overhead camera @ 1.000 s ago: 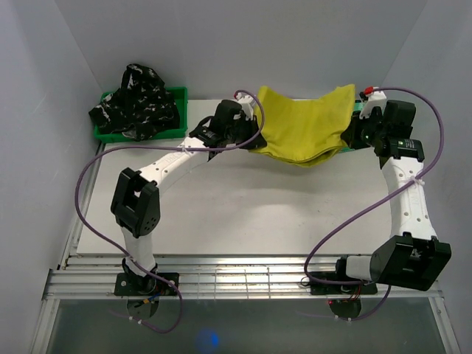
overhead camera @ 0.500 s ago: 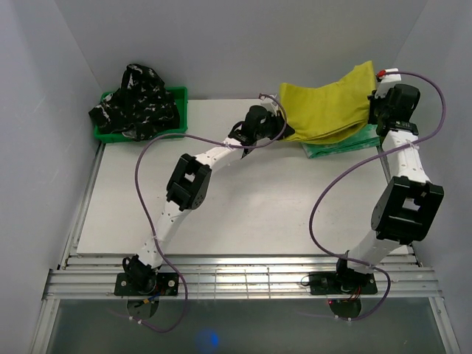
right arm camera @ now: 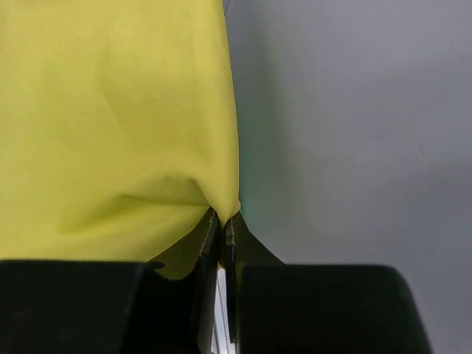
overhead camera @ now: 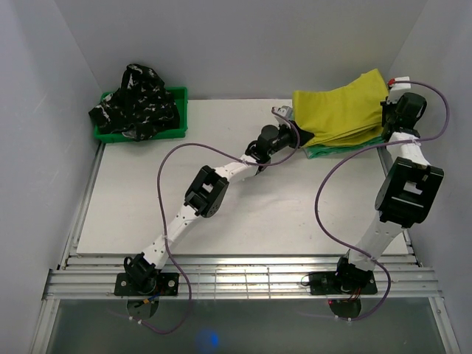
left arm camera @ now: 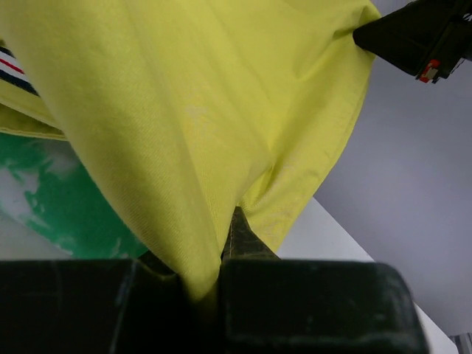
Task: Fold and stack the trousers
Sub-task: Neatly place the folded trousers to the corner
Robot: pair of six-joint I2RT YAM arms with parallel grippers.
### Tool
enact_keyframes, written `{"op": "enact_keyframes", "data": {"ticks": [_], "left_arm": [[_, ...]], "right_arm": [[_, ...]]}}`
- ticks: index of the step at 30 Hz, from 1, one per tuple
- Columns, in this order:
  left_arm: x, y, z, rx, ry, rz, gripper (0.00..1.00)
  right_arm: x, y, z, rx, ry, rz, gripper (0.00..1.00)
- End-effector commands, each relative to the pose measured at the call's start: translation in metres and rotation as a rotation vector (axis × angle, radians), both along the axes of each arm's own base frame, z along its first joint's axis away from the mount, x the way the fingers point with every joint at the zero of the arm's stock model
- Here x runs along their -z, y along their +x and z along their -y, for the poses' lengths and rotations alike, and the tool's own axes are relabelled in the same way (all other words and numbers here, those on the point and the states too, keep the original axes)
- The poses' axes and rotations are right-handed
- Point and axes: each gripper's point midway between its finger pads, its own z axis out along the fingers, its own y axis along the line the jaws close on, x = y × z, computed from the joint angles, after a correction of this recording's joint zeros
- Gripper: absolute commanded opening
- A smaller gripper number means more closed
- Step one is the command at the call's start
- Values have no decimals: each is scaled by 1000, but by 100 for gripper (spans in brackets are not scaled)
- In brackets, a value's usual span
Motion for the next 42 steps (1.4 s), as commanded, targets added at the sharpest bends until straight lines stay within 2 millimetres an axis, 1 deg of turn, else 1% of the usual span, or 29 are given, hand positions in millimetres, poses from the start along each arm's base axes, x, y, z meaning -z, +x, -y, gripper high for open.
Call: {"op": "enact_keyframes", "data": {"ticks": [1,4,5,6,7,8,9,10,11,12,15,18,20,21,23,24,26,27,28,30,31,32,33,34,36,37,39,40,42], "left_arm": [[-58,21,-15,-105,-145,134,0],[-24,22,-12,-114,-117,89,0],[-16,24,-13,-124,-107,75,4],[-11,24,-13,-130,-99,70,8],[-1,27,-16,-141,-79,55,15],[3,28,-18,-151,-69,44,25],[7,32,-21,-167,-61,34,43],[11,36,-26,-180,-40,11,50],[12,39,-30,-187,-31,-2,56],[13,39,-32,-175,-21,-10,70],[7,39,-49,-170,8,-31,96],[-1,38,-76,-172,43,-68,98],[-5,38,-97,-159,66,-107,98],[-15,29,-107,-149,77,-120,98],[-21,28,-132,-147,107,-144,98],[-38,21,-143,-140,113,-145,98],[-37,20,-168,-131,179,-215,98],[-43,20,-177,-122,201,-221,98],[-45,19,-199,-132,247,-286,98],[-41,13,-220,-107,340,-330,98],[-37,10,-241,-113,414,-411,98],[-35,7,-253,-124,469,-434,98],[-34,4,-265,-131,514,-443,98],[-34,-7,-289,-130,583,-453,98],[-36,-20,-312,-98,618,-465,98],[-35,-30,-337,-92,650,-498,98],[-30,-41,-359,-79,684,-542,98],[-24,-51,-378,-75,730,-579,98],[-22,-62,-406,-136,784,-611,98]], "right_arm": [[-18,14,30,69,-126,134,8],[0,23,36,80,-127,119,8],[20,28,37,79,-117,88,8],[23,33,39,80,-115,79,8],[43,36,40,76,-104,44,8],[50,38,41,79,-100,27,8],[57,39,42,82,-93,13,8],[67,41,43,81,-86,-10,8],[73,41,43,82,-81,-25,8],[78,41,43,83,-75,-36,8],[93,36,42,85,-55,-82,8],[99,28,39,92,-44,-116,8],[97,23,40,106,-32,-134,17],[96,21,39,113,-24,-144,19],[98,14,36,123,9,-186,24],[99,10,35,127,18,-205,27],[94,1,30,124,42,-226,37],[102,-9,23,126,69,-261,43],[90,-17,20,128,78,-256,57],[97,-37,2,95,140,-311,73],[77,-43,-3,83,148,-285,86],[70,-48,-11,61,169,-282,91],[62,-52,-20,29,193,-276,90],[47,-64,-29,14,209,-275,90],[28,-73,-44,-43,234,-256,90],[13,-87,-53,-65,243,-261,90],[0,-100,-76,-159,287,-270,90],[-5,-118,-91,-207,304,-307,90],[-16,-138,-122,-318,347,-324,90]]}}
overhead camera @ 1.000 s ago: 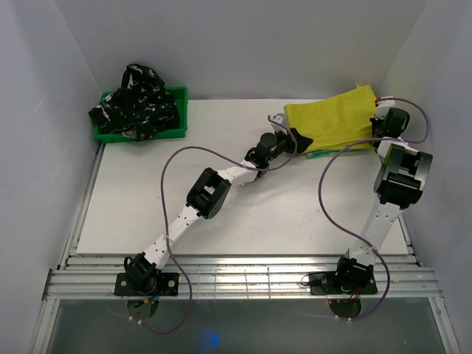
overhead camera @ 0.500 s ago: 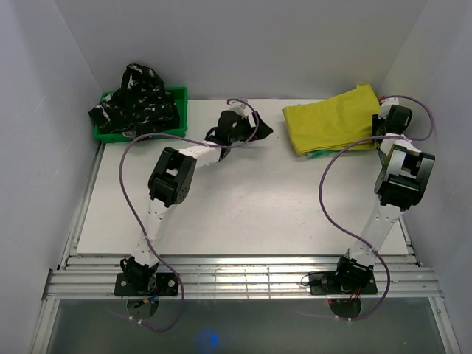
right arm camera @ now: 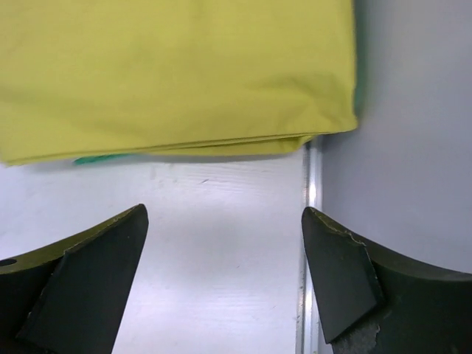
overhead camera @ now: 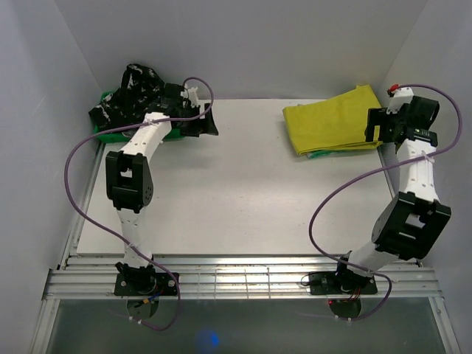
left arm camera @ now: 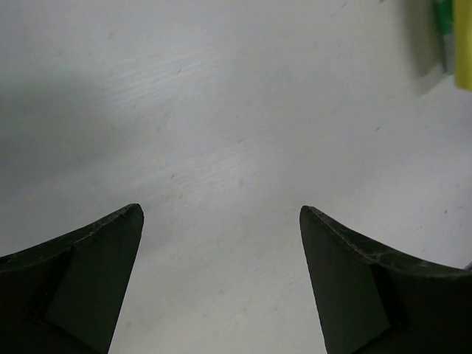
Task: Fold and stack the trousers
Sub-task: Neatly place the folded trousers to the corner
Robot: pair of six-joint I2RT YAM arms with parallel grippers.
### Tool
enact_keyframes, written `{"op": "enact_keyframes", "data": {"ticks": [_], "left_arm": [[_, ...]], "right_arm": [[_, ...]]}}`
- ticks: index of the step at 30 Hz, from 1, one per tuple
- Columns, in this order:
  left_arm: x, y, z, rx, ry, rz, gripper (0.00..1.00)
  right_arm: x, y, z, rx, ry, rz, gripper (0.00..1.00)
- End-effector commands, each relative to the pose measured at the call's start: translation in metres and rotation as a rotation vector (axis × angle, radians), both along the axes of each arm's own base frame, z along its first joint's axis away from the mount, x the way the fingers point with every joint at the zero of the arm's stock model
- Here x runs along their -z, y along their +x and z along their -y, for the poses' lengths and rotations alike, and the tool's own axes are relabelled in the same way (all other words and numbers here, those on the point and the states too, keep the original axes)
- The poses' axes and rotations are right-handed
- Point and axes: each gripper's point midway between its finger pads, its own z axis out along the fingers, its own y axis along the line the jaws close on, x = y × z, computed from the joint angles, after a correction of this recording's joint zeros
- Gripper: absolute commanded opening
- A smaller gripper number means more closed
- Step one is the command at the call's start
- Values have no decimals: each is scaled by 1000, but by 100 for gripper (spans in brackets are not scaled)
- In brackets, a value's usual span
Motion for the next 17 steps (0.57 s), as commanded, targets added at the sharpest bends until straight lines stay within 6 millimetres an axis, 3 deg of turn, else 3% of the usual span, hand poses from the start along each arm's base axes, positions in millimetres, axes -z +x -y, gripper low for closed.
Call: {"op": "enact_keyframes", "data": {"ticks": [1,2,4,5,6,7,9,10,12,17], "left_arm": [[-1,-58,-50,29,131,-126,98],[7,-69,-56,41,144,-146,98],[-7,-84,-61,55,135,-112,98],[-9,-91,-62,65,139,-99,98],[-7,-109,-65,66,140,-105,98],[-8,-112,-67,62,139,-85,98],[5,-132,-72,55,158,-115,98],[-2,-137,-75,48,164,-91,98],[7,-149,-82,42,192,-101,98],[-7,-159,-87,46,212,-33,98]], "right_arm": [[7,-53,-71,-233,161,-119,90],[12,-68,-91,-294,220,-157,90],[13,-90,-122,-375,232,-182,90],[29,-103,-134,-400,241,-226,90],[26,-112,-144,-423,226,-215,90],[30,-119,-164,-479,215,-222,90],[43,-133,-181,-512,194,-231,90],[46,-139,-195,-555,185,-238,90],[55,-152,-209,-594,196,-255,90],[62,-166,-212,-609,202,-275,90]]}}
